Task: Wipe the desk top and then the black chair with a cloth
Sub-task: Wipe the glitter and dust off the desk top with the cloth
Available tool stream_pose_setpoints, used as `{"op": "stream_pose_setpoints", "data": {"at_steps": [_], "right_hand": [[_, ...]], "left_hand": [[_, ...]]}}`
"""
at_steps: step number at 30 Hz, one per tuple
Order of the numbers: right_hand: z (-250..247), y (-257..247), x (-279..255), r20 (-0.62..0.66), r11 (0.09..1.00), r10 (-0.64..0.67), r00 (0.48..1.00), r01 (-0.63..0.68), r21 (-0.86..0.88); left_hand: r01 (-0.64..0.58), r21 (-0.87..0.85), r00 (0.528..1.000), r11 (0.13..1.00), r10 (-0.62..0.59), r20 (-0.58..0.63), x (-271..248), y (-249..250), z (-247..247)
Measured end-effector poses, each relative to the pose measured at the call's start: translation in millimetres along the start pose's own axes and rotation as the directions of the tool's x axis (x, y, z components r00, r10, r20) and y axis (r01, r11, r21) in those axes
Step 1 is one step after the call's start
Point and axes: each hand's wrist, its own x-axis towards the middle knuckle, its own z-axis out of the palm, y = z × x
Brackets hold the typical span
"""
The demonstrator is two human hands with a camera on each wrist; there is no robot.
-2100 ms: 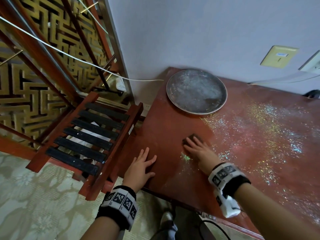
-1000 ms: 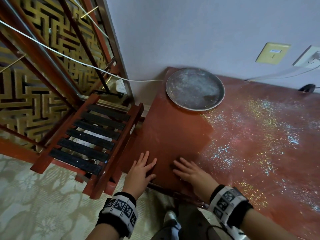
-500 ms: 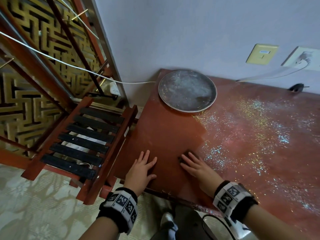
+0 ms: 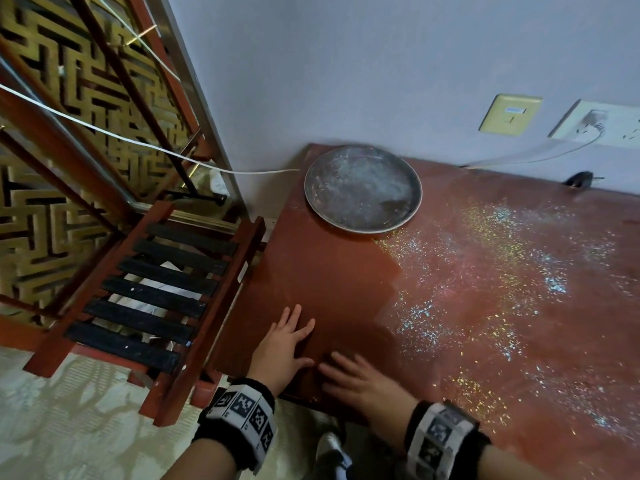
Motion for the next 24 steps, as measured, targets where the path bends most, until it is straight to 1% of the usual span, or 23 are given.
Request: {"op": "stream_pose_setpoints", "data": {"at_steps": [2,3,4,5,6,7,8,9,10,11,12,14,15,16,17,18,19,20,21,22,24], "right_hand": [[9,-16,4,-0.006,0.997,-0.074,0.997,0.074,-0.017],[10,-14,7,-0.019,0.993,-0.114,0.993,0.114,-0.009],[1,-12,6,-0.043,0.992,-0.123,0.992,0.121,-0.041],[-3,2,6,-0.095,0.987,-0.135,0.986,0.126,-0.098],[-4,21,5,-0.15,0.989,-0.119,0.982,0.104,-0.101],[-9,40,2,-0.16,0.991,-0.079,0.984,0.061,-0.116],[-17,58,-2,-0.205,0.992,0.007,0.979,-0.033,-0.125],[-18,76,-5,-0.241,0.985,0.115,0.964,-0.143,-0.1],[-21,84,-9,-0.226,0.976,0.207,0.952,-0.218,-0.024],[-21,86,-12,-0.219,0.968,0.249,0.943,-0.249,0.027],[-16,80,-11,-0.221,0.968,0.249,0.943,-0.245,0.046],[-5,55,-8,-0.199,0.995,0.099,0.975,-0.093,0.039],[5,46,-4,-0.214,0.999,-0.001,0.977,0.008,0.031],[6,47,-2,-0.18,0.998,-0.037,0.983,0.047,0.049],[-1,56,-1,-0.142,0.998,-0.065,0.988,0.068,0.015],[-9,70,1,-0.157,0.999,-0.041,0.987,0.043,0.013],[-16,88,3,-0.189,0.997,0.038,0.981,-0.025,0.068],[-25,105,4,-0.208,0.978,0.165,0.964,-0.132,0.164],[-25,126,4,-0.266,0.943,0.294,0.918,-0.232,0.239],[-28,140,3,-0.267,0.897,0.416,0.87,-0.344,0.276],[-37,149,3,-0.2,0.777,0.6,0.774,-0.505,0.377]], "left_hand": [[-0.001,-0.006,1.0,1.0,0.001,-0.003,1,1,-3],[-0.006,-0.003,1.0,1.0,0.006,-0.001,2,1,-4],[-0.011,-0.002,1.0,1.0,0.011,0.006,2,1,-6],[-0.012,-0.006,1.0,1.0,0.012,0.012,3,1,-7],[-0.009,-0.014,1.0,1.0,0.009,0.019,3,1,-7],[-0.004,-0.021,1.0,1.0,0.004,0.024,4,2,-7],[0.003,-0.027,1.0,1.0,-0.002,0.028,4,2,-7],[0.008,-0.028,1.0,1.0,-0.008,0.03,5,3,-8],[0.011,-0.021,0.999,1.0,-0.011,0.035,5,3,-8],[0.011,-0.011,0.999,1.0,-0.011,0.045,7,5,-9],[0.011,0.001,0.998,1.0,-0.011,0.058,9,6,-11],[0.005,0.017,0.996,1.0,-0.007,0.091,14,10,-15],[-0.002,0.021,0.995,1.0,0.0,0.104,18,13,-17],[-0.012,0.023,0.993,1.0,0.01,0.114,22,15,-20],[-0.022,0.022,0.993,1.0,0.02,0.12,27,19,-22],[-0.028,0.016,0.992,0.999,0.026,0.123,32,22,-24],[-0.027,0.005,0.992,1.0,0.026,0.127,37,25,-26],[-0.023,-0.005,0.991,1.0,0.023,0.129,42,29,-29],[-0.02,-0.011,0.991,1.0,0.022,0.129,49,32,-31],[-0.02,-0.014,0.991,1.0,0.022,0.13,55,35,-32],[-0.022,-0.012,0.991,1.0,0.024,0.129,68,41,-34]]}}
